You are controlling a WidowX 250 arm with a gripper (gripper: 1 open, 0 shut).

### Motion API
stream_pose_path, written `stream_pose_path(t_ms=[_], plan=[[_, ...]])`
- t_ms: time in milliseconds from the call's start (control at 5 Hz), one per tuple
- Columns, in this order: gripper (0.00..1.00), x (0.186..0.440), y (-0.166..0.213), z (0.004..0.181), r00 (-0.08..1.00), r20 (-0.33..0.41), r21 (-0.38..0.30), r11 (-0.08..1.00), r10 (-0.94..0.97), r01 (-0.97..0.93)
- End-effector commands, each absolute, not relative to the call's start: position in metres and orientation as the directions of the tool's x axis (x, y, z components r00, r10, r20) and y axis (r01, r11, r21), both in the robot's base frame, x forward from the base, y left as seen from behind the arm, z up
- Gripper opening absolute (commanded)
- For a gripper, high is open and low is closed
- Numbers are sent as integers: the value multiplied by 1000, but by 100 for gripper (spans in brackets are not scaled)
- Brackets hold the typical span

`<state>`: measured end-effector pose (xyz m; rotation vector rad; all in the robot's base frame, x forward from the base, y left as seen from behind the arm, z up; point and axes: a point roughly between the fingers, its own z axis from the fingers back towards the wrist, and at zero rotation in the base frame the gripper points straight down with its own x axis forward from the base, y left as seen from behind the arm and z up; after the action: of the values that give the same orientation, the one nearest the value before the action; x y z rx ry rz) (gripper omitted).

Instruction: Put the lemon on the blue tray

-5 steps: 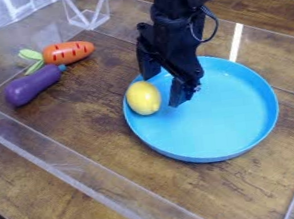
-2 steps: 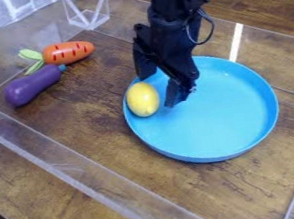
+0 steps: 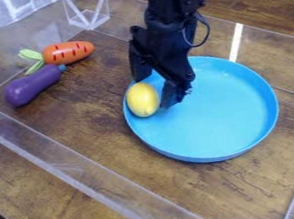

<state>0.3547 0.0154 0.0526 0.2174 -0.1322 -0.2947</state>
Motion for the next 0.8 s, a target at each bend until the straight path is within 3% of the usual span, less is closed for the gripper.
stream_pose_path(t_ms=[0, 600], plan=[[100, 362, 22, 71, 947, 148, 251, 937, -284, 242], [100, 361, 25, 66, 954, 132, 254, 940, -267, 228]])
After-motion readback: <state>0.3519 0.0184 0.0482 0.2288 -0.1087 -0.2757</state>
